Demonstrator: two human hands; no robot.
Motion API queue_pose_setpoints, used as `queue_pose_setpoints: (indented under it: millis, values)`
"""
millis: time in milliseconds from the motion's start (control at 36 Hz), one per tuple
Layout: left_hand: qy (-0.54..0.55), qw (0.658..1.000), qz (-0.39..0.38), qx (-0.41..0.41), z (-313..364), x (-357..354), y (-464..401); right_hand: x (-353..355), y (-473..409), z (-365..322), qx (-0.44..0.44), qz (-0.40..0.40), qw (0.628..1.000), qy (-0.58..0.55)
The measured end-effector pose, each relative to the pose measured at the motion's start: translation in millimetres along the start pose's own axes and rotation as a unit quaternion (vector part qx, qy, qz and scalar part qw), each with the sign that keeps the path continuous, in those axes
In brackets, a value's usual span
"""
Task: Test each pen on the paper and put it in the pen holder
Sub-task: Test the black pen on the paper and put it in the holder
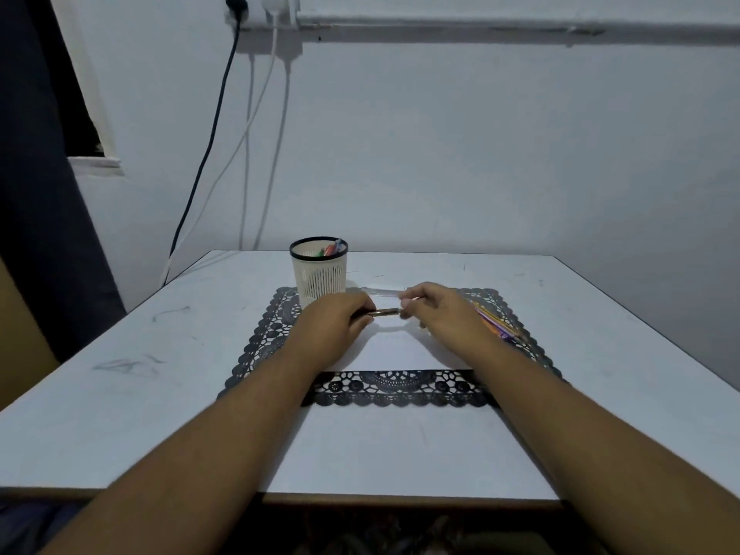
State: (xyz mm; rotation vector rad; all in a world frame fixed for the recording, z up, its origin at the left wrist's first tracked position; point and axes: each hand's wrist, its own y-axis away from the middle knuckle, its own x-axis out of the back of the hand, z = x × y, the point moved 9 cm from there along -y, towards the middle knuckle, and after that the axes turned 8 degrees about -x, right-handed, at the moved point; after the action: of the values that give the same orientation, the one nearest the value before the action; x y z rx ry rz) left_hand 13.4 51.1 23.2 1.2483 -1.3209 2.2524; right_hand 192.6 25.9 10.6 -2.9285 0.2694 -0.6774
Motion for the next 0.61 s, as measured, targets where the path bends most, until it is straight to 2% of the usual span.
queue_pose_setpoints:
  millis: [167,278,611]
  values:
    - [0.041,0.998,0.004,0.040,-10,1,6,11,1,17,-0.031,-0.001,0.998,-0.046]
    - [0.056,0.997,0.004,0.048,-13,0,7,3,2,12,-0.022,-0.020,0.997,-0.069]
    - [0.066,0.997,-0.020,0.028,-8,-7,5,-4,6,5,0.009,-0.007,1.000,0.023]
